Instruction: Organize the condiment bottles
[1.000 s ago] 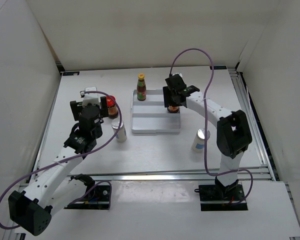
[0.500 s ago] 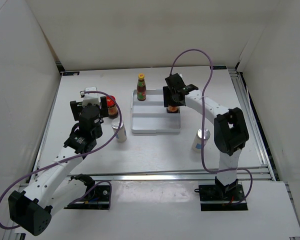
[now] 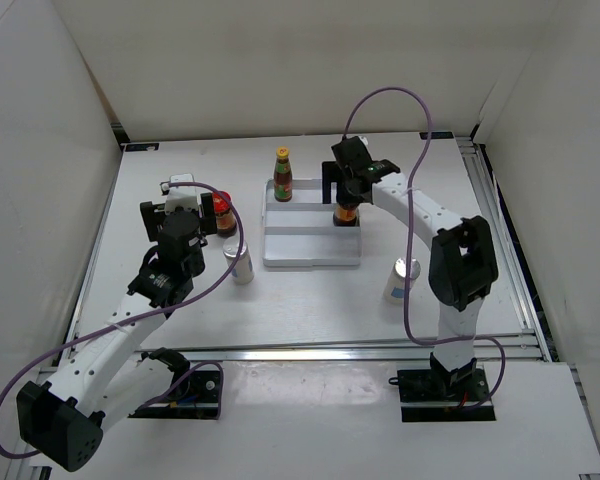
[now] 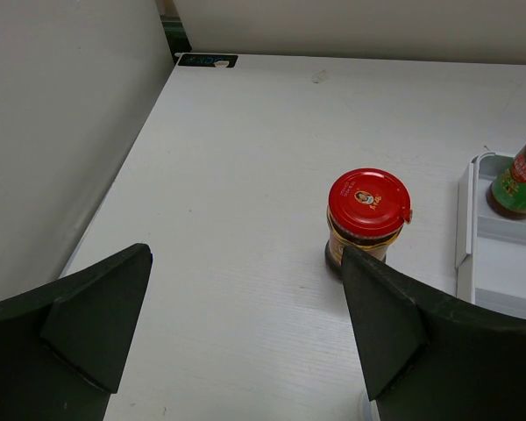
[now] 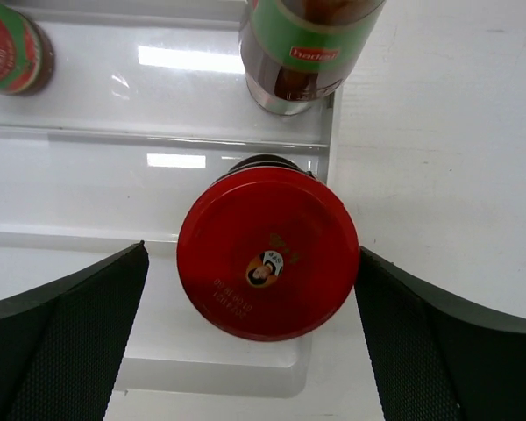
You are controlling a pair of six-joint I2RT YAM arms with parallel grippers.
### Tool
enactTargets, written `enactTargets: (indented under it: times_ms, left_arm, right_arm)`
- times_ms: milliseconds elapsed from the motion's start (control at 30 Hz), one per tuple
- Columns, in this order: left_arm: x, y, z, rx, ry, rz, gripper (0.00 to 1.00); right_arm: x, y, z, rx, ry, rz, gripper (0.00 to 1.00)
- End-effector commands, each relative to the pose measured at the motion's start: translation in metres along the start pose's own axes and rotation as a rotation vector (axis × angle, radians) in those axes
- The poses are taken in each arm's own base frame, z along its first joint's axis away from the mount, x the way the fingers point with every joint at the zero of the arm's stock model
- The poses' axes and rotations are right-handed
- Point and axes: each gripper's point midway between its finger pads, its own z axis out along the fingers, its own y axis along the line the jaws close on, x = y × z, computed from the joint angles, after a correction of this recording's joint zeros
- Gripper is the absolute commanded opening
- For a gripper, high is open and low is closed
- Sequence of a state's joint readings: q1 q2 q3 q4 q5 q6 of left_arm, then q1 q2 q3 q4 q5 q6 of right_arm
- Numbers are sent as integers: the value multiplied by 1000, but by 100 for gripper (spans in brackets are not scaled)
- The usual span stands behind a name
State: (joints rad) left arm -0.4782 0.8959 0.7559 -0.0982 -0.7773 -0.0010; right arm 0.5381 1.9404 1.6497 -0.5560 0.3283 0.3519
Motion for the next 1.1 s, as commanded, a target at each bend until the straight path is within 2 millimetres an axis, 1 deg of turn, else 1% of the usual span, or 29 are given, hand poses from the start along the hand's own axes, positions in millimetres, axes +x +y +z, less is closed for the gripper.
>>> enactTargets:
  times_ms: [0,33,67,133,167,200,233,300,333,400,433,467,500,533,567,600,633,667,700,733,767,800,833,867,900,933,967,1000,1067]
  left_arm:
    - [-10,2,-3,-3,-21,-32,100]
    - [-10,2,-3,-3,-21,-32,100]
    - [-10,2,-3,-3,-21,-32,100]
    - [-8,1,-2,-3,-15,-25,100]
    - [-8,1,-2,-3,-15,-25,100]
    - [-5,-1,0,-3,-7,-18,100]
    - [-5,-1,0,-3,-7,-18,100]
    - [-3,-2,1,-3,-1,-11,100]
    - [-3,-2,1,-3,-1,-11,100]
    - [-3,-3,1,-3,-1,-33,100]
    - [-3,-6,1,14,-1,-42,100]
    - [0,-9,5,32,11,-36,100]
    - [0,-18,10,92,21,-61,100]
    - [3,-23,11,122,42,-66,100]
    - [7,-30,18,167,77,-75,100]
    - [-7,-34,20,191,78,-132,100]
    - [-3,-36,22,215,126,-135,100]
    - [-4,-46,25,280,155,-155,100]
    - [-9,-44,38,270,179,-195,100]
    - [-8,-47,44,285,203,-209,100]
    - [-5,-54,47,326,233,-221,100]
    - [7,-56,61,310,277,-227,100]
    - [3,-64,64,337,284,-242,100]
    - [6,-62,71,324,295,-242,100]
    - [13,-69,80,332,316,-237,100]
    - [14,-74,83,350,319,-239,100]
    - [11,-77,87,351,312,-241,100]
    - [13,-84,96,367,312,-234,100]
    - [19,-92,104,381,328,-232,100]
  right_arm:
    - [-50,-1,-46,-13,-149,54,100]
    - [-52,-2,-50,-16,-158,56,100]
    - [-61,-1,-60,-27,-185,65,100]
    - [-66,-5,-71,-18,-198,69,100]
    - [-77,-4,-84,-31,-232,80,100]
    - [-80,-8,-92,-23,-244,84,100]
    - [-86,-13,-108,-21,-272,94,100]
    - [-96,-18,-130,-28,-321,110,100]
    - [-99,-23,-152,-39,-352,121,100]
    - [-99,-31,-173,-41,-387,134,100]
    - [-94,-37,-190,-50,-410,142,100]
    - [-91,-41,-198,-54,-420,145,100]
    - [-87,-45,-205,-55,-428,139,100]
    - [-85,-52,-228,-71,-469,153,100]
    - [-71,-56,-226,-66,-451,157,100]
    - [-64,-59,-248,-111,-485,164,100]
    - [-59,-59,-255,-139,-496,150,100]
    - [-52,-60,-261,-160,-500,148,100]
    - [-43,-66,-269,-163,-516,142,100]
    - [-36,-70,-272,-160,-508,140,100]
    - [-27,-74,-275,-152,-487,133,100]
    - [-20,-78,-281,-153,-488,134,100]
    - [-12,-80,-282,-148,-468,100,100]
    - [-6,-82,-281,-143,-453,95,100]
    - [-4,-85,-287,-145,-458,97,100]
    - [1,-86,-283,-137,-442,82,100]
    - [3,-88,-287,-137,-445,82,100]
    - [5,-89,-287,-138,-446,83,100]
    - [8,-87,-288,-153,-444,92,100]
